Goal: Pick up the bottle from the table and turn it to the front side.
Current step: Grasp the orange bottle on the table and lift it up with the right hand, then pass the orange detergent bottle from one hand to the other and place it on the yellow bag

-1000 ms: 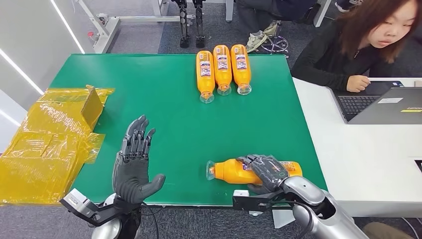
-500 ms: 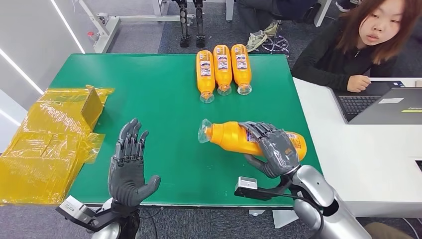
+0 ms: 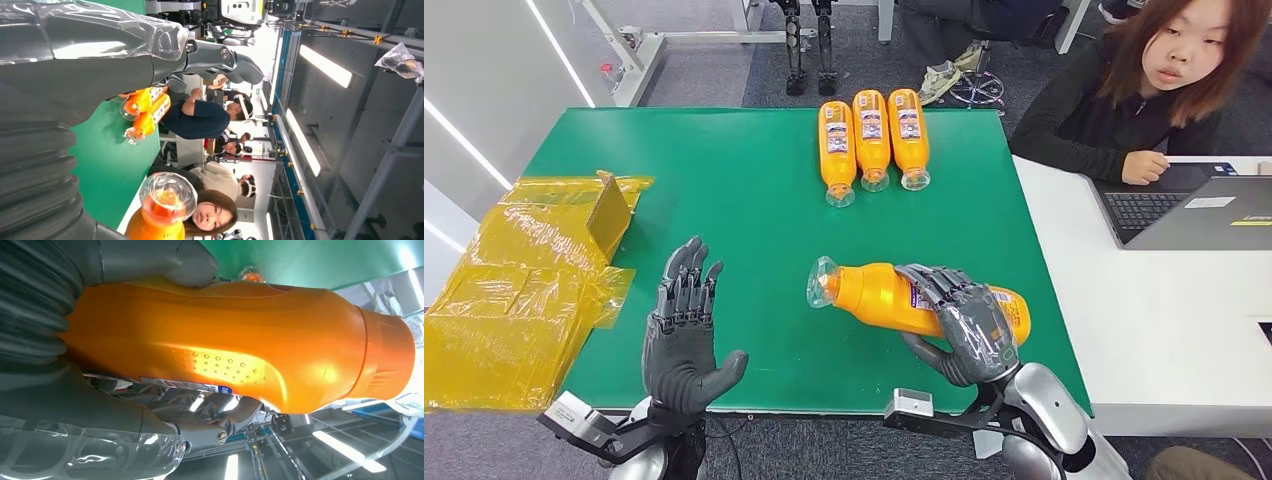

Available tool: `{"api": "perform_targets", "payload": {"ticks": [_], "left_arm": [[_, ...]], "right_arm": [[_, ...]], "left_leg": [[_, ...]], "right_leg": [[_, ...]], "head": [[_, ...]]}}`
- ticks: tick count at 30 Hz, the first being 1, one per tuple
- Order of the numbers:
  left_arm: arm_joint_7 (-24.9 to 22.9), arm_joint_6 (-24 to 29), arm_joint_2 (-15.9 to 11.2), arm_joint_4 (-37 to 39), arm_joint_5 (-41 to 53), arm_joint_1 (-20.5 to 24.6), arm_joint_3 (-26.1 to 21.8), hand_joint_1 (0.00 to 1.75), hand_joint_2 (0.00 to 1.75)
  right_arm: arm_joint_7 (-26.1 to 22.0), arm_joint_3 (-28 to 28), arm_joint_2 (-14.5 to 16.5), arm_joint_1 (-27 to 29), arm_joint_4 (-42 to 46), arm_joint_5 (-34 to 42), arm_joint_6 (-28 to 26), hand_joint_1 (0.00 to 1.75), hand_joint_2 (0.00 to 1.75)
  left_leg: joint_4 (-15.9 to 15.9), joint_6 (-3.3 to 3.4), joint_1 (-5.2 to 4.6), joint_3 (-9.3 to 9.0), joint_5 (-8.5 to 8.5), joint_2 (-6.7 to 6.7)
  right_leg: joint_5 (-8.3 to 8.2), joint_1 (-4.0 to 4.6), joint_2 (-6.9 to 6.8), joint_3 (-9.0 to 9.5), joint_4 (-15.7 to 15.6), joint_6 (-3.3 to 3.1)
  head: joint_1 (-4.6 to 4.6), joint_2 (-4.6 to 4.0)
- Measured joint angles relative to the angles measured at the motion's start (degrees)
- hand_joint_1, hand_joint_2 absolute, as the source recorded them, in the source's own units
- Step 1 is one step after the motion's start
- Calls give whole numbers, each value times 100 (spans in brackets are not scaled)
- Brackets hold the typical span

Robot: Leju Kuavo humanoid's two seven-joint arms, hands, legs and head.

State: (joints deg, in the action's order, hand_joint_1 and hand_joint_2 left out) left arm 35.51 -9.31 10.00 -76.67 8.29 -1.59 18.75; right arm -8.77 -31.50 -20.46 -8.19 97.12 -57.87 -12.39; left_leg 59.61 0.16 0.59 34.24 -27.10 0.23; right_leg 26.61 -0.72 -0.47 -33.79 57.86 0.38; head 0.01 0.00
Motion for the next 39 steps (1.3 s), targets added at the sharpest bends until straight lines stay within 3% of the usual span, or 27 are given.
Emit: {"api": "perform_targets", "payload": {"ticks": [5, 9, 18, 23, 39], "left_arm": [[2, -215, 34, 174, -268, 229, 16, 0, 175], [-6, -494, 107, 357, -542, 419, 78, 0, 175], [-304, -1336, 346, 627, -1249, 735, 392, 0, 175], [-335, -1486, 455, 984, -1571, 1066, 616, 0, 175], [-412, -1489, 391, 1196, -2011, 1537, 1009, 0, 175]], "right_arm": [[-426, 23, 195, 630, 110, 95, -763, 175, 175], [-552, -50, 542, 930, 136, 34, -986, 175, 175], [-347, -177, 1416, 948, 437, -298, -768, 175, 175], [-310, -221, 1800, 899, 691, -331, -553, 175, 175], [-323, -244, 2373, 901, 919, -213, 128, 175, 175]], "left_leg": [[-3, -2, 0, 4, -5, 1], [-5, -3, 1, 3, -8, -6], [-4, -4, 1, 3, -6, -7], [-3, -4, 0, 3, -6, -7], [-4, -5, 1, 3, -6, -8]], "right_leg": [[6, 0, 0, -2, 0, 1], [8, 1, 6, -6, 2, -1], [7, 0, 7, -6, 5, -1], [7, -1, 7, -6, 5, -1], [7, 0, 8, -7, 6, -2]], "head": [[-1, 0], [1, -1], [-1, -1], [-1, 0], [-1, 0]]}}
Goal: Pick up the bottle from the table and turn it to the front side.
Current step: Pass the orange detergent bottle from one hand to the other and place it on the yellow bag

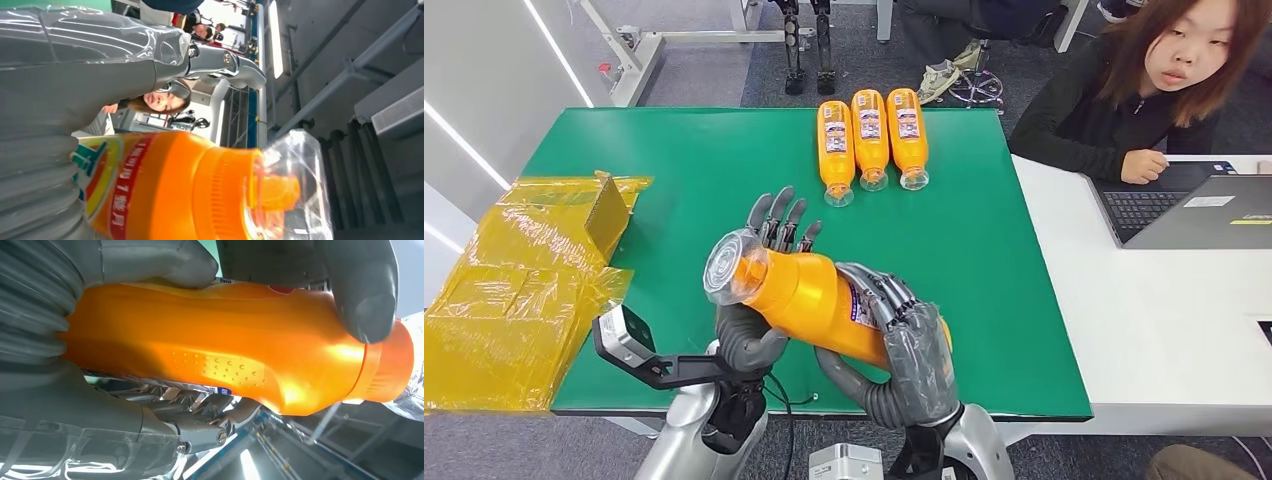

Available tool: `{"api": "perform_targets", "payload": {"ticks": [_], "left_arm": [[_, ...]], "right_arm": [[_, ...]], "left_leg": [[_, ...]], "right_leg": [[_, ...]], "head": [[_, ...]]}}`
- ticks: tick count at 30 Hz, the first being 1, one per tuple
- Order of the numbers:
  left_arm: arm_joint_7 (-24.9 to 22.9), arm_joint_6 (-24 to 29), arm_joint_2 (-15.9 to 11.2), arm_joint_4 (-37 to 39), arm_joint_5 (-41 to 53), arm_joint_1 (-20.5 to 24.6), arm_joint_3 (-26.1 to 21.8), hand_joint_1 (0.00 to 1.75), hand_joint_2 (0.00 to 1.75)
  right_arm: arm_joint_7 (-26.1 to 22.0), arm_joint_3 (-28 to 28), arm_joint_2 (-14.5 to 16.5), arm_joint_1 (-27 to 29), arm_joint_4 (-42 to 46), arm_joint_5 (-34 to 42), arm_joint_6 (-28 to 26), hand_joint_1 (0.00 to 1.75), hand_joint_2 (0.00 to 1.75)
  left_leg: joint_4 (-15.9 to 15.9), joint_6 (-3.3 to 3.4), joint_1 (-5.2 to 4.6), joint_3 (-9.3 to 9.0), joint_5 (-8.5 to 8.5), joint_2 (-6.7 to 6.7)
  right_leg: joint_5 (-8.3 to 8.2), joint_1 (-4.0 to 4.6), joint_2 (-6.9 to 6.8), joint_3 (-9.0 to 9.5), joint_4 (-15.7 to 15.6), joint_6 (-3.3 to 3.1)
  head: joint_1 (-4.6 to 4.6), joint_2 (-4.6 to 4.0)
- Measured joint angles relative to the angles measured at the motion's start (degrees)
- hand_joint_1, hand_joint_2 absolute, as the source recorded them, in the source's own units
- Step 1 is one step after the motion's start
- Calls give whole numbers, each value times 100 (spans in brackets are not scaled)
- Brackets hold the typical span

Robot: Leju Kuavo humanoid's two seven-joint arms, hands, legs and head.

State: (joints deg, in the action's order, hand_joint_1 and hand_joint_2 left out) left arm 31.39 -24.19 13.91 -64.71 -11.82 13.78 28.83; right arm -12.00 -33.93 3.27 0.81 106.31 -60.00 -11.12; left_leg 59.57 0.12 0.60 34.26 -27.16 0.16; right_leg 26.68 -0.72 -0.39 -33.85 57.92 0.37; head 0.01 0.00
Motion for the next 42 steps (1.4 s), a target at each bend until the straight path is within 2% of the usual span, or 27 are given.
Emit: {"api": "perform_targets", "payload": {"ticks": [16, 17, 20, 21, 22, 27, 32, 42], "left_arm": [[-135, 98, -123, -44, 37, 147, 5, 0, 175], [-135, 98, -124, -44, 36, 152, 5, 19, 175], [-135, 94, -125, -32, 35, 182, 12, 128, 175], [-129, 91, -126, -27, 35, 194, 18, 146, 175], [-119, 88, -127, -21, 35, 207, 27, 150, 175], [-49, 87, -160, -7, 37, 244, 101, 155, 175], [-29, 88, -169, -7, 37, 244, 119, 145, 175], [-46, 158, -180, -11, 19, 217, 122, 141, 175]], "right_arm": [[162, 113, 88, 232, -346, 33, 294, 175, 175], [172, 126, 93, 245, -344, -6, 306, 175, 175], [177, 174, 110, 292, -312, -123, 334, 175, 175], [175, 195, 117, 311, -292, -161, 342, 175, 175], [168, 216, 123, 331, -268, -192, 349, 175, 175], [114, 318, 152, 432, -153, -284, 368, 175, 175], [93, 399, 183, 491, -110, -297, 367, 175, 175], [-59, 478, 207, 559, -102, -333, 389, 175, 175]], "left_leg": [[0, 0, 0, 0, 0, -2], [0, 0, 0, 0, 0, -3], [0, 0, 0, -1, 0, -4], [0, 0, 0, 0, 0, -4], [0, 0, 0, 0, 0, -4], [0, -1, 0, 0, 0, -5], [0, 0, 0, 0, 0, -5], [0, -1, 0, 0, 0, -4]], "right_leg": [[0, 0, 1, -1, 0, 0], [0, 0, 2, -2, 0, 0], [0, 0, 3, -2, 0, 0], [0, 0, 3, -2, 0, 0], [0, 0, 3, -2, 0, 0], [0, 0, 3, -2, 0, 0], [0, 0, 3, -2, 0, 0], [0, 0, 3, -1, 0, 0]], "head": [[1, 0], [0, 0], [-1, -1], [0, -1], [0, 0], [0, 0], [-1, -1], [-1, -1]]}}
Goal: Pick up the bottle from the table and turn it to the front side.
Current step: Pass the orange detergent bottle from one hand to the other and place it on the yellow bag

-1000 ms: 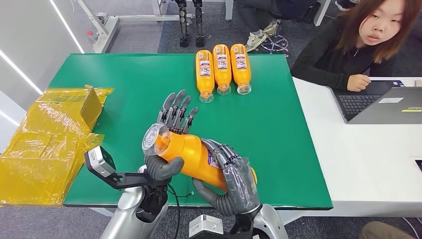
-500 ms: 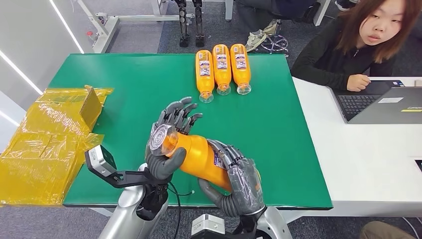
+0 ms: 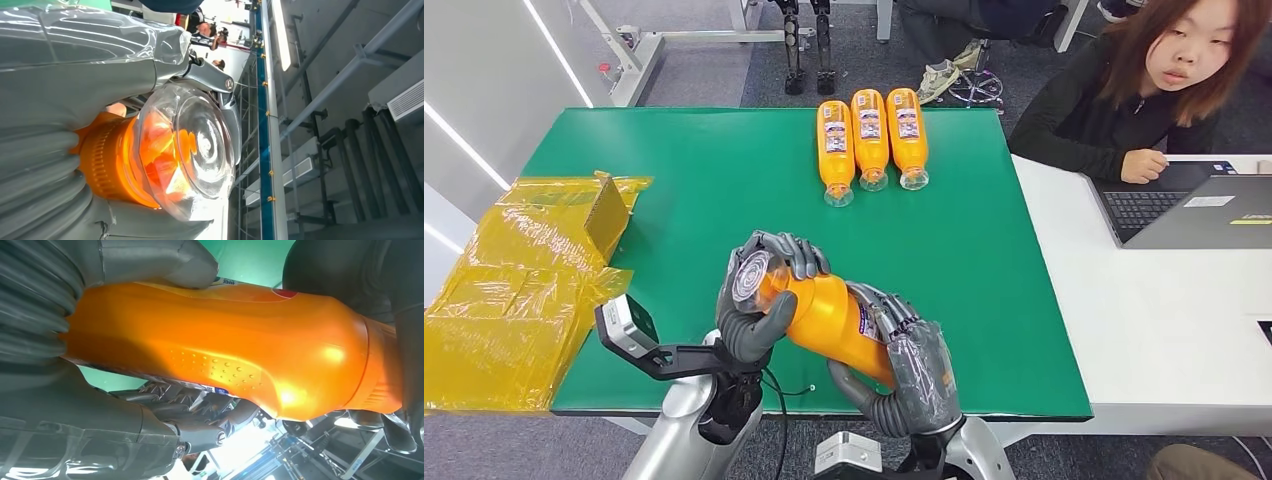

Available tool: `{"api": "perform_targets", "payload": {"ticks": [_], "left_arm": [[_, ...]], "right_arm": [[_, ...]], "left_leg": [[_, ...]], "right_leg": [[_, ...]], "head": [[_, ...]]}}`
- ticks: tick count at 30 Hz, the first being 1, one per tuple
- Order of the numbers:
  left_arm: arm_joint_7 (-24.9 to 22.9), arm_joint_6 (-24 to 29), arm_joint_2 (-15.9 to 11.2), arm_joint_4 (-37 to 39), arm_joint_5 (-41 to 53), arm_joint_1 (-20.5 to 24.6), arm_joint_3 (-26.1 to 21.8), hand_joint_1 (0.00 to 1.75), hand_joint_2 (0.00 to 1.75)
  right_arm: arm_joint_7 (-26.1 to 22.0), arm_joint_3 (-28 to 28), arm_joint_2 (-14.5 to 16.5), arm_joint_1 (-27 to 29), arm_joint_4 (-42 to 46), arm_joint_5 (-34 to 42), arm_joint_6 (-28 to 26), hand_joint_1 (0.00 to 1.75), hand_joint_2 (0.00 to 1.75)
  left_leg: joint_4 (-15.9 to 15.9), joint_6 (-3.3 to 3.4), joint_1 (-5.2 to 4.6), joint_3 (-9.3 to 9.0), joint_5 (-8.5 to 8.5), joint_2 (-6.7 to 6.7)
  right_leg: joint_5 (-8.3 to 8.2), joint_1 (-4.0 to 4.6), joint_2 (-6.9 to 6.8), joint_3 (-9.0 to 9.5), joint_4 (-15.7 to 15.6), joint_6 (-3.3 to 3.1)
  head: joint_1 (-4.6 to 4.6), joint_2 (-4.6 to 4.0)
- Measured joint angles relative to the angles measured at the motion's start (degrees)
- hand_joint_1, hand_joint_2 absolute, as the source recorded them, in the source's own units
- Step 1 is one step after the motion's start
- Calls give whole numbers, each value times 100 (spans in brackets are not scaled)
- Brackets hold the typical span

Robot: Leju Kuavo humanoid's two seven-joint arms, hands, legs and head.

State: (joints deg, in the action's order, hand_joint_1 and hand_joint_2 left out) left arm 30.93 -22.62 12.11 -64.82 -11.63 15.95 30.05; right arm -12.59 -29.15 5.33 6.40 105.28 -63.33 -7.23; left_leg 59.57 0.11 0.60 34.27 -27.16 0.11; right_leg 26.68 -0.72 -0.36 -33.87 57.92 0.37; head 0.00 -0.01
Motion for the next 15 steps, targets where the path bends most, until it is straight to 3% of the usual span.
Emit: {"api": "perform_targets", "payload": {"ticks": [3, 7, 8, 15], "left_arm": [[-4, 7, -15, -7, -14, -18, 0, 144, 175], [-4, 24, -42, -28, -31, -42, 0, 145, 175], [-8, 32, -46, -32, -33, -45, -1, 145, 175], [-22, 48, -96, -46, -37, -52, -2, 145, 175]], "right_arm": [[-24, 8, 0, 10, 0, -26, 10, 173, 175], [-54, 9, 0, 20, -1, -47, 20, 7, 175], [-62, 10, 0, 25, -2, -53, 25, 0, 175], [-80, 31, 0, 55, -2, -61, 37, 0, 175]], "left_leg": [[0, 0, 0, 0, 0, 0], [0, 0, 0, 0, 0, 0], [0, 0, 0, 0, 0, 1], [0, 0, 0, 0, 1, 0]], "right_leg": [[0, 0, 0, 0, 0, 0], [0, 0, 0, 0, 0, 0], [0, 0, -1, 0, 0, 0], [0, 0, -1, 1, 0, 0]], "head": [[0, 0], [1, 0], [1, 0], [0, 1]]}}
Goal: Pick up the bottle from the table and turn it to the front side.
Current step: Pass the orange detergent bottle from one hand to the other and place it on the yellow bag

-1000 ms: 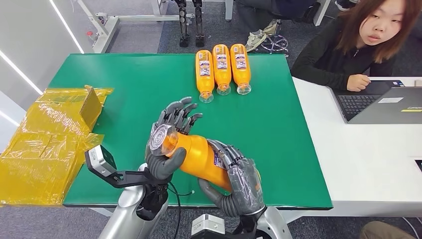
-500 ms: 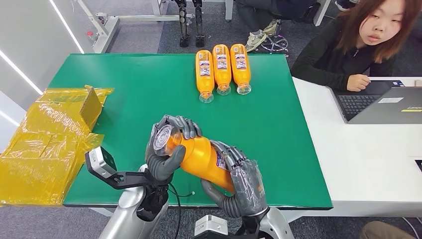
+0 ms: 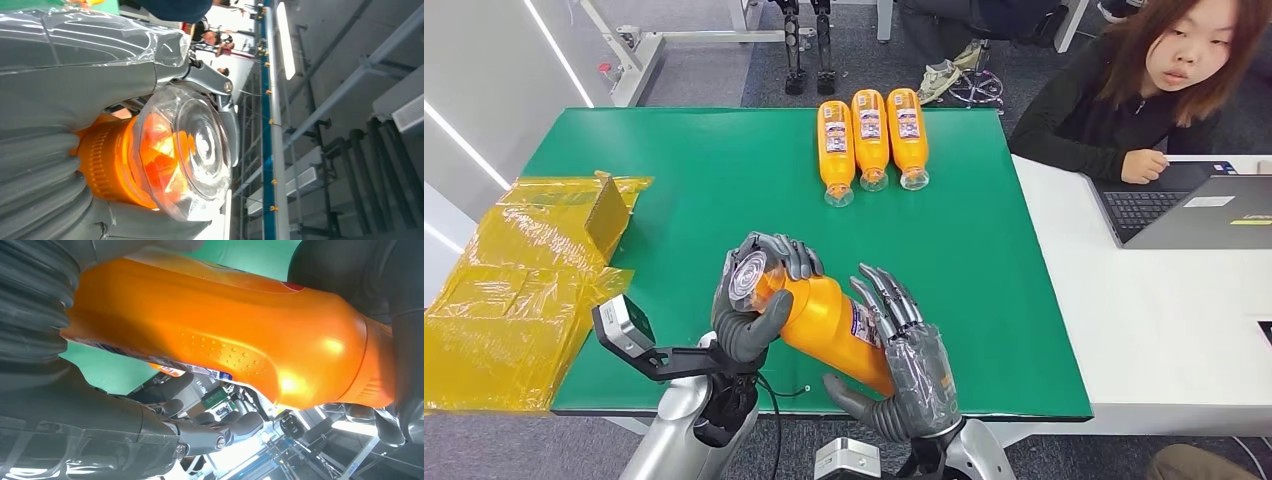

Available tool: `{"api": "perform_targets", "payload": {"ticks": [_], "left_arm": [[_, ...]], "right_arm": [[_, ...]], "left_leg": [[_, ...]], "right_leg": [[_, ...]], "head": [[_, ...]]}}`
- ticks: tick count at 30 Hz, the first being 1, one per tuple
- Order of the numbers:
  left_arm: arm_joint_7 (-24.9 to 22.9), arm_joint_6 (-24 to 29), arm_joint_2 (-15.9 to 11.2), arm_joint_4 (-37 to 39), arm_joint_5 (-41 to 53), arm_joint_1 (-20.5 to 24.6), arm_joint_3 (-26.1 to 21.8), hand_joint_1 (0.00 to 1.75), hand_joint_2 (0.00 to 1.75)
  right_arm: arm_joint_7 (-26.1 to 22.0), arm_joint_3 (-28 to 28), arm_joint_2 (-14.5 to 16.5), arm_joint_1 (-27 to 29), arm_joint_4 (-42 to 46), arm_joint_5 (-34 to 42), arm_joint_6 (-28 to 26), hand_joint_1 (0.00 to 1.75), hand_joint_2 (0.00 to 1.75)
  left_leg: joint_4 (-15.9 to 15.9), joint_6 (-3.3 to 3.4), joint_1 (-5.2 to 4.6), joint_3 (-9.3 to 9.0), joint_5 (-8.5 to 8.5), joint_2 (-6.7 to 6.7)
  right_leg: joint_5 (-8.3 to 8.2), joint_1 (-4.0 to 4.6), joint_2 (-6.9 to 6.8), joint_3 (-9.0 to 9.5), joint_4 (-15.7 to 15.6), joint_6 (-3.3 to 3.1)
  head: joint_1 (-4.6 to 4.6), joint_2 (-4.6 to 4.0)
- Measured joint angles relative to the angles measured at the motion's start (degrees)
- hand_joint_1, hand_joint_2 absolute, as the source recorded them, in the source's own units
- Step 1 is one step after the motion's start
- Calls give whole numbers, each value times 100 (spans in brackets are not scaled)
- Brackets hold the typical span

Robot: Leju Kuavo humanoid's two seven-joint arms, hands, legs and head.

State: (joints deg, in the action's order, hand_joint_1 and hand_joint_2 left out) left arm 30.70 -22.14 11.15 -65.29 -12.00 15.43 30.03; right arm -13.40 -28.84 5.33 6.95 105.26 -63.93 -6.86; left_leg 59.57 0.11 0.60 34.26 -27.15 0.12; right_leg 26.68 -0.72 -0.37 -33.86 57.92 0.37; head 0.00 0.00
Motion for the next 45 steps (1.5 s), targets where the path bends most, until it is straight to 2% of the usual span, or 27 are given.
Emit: {"api": "perform_targets", "payload": {"ticks": [19, 24, 30, 37, 42, 45], "left_arm": [[-3, 18, -21, -2, 35, -19, 0, 141, 175], [3, 1265, -110, 159, 1442, 304, -131, 140, 175], [-92, 2196, -339, 361, 2691, 707, -636, 140, 175], [-263, 3186, -688, 396, 3900, 879, -1075, 137, 175], [-688, 4267, -996, 504, 5477, 957, -1105, 137, 175], [-943, 4693, -1179, 702, 6504, 1010, -1108, 135, 175]], "right_arm": [[25, 39, 13, 33, 48, -23, -13, 0, 175], [72, 58, 19, 52, 67, -7, -263, 0, 175], [68, 23, -5, 51, 43, 66, -269, 0, 175], [23, -5, -22, 50, 39, 141, -152, 0, 175], [-96, -69, -70, 37, -23, 330, -152, 0, 175], [-146, -128, -116, -14, -109, 465, -172, 0, 175]], "left_leg": [[0, 0, 0, 0, 0, 0], [0, -1, 0, -1, 2, -1], [0, -4, 2, -3, 4, -3], [-1, -4, 3, -2, 4, -3], [-1, -4, 3, -2, 4, -11], [-1, -4, 3, -3, 4, -11]], "right_leg": [[0, 0, 0, 0, 0, 0], [-3, 0, 1, 0, 2, -4], [-4, 2, 3, -1, 8, -6], [-3, 2, 3, -3, 10, -6], [-3, 1, 12, -3, 10, -6], [-4, 1, 11, -3, 10, -7]], "head": [[0, 0], [1, 0], [1, -1], [1, 0], [0, 0], [0, 0]]}}
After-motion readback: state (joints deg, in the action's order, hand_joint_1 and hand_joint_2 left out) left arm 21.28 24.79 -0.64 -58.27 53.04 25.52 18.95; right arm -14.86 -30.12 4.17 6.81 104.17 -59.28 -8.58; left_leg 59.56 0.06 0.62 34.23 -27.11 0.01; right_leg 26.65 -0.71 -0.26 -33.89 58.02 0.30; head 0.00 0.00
